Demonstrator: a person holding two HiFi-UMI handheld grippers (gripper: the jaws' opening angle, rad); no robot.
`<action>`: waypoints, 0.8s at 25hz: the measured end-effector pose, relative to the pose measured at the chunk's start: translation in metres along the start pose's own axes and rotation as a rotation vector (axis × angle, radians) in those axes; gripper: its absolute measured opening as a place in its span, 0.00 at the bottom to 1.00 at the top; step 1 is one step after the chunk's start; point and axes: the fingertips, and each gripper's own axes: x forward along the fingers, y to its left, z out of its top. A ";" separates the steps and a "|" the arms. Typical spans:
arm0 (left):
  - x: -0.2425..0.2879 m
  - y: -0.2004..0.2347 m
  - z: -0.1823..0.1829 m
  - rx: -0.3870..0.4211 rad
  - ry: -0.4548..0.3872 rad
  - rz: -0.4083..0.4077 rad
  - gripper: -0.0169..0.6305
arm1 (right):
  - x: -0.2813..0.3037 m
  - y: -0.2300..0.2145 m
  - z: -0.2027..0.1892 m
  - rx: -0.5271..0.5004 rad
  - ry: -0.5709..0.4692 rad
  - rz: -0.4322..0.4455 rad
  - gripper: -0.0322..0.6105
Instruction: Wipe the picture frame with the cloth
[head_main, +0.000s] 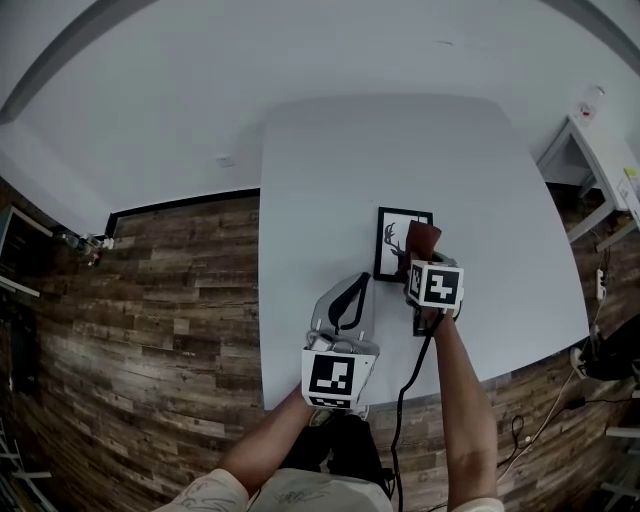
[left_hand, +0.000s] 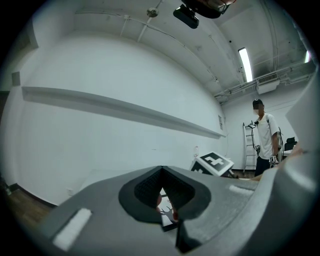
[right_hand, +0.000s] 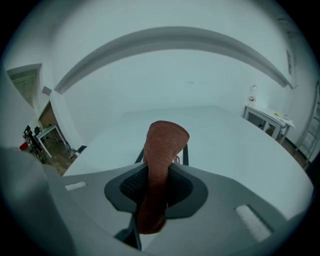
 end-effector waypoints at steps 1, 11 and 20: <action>-0.001 0.003 0.002 -0.002 -0.004 0.004 0.03 | -0.011 0.006 0.005 0.010 -0.050 0.014 0.22; -0.020 0.009 0.027 -0.027 -0.009 0.018 0.03 | -0.178 0.025 0.038 -0.144 -0.512 -0.076 0.22; -0.058 -0.015 0.060 -0.005 -0.072 -0.039 0.03 | -0.297 0.051 0.023 -0.257 -0.753 -0.146 0.22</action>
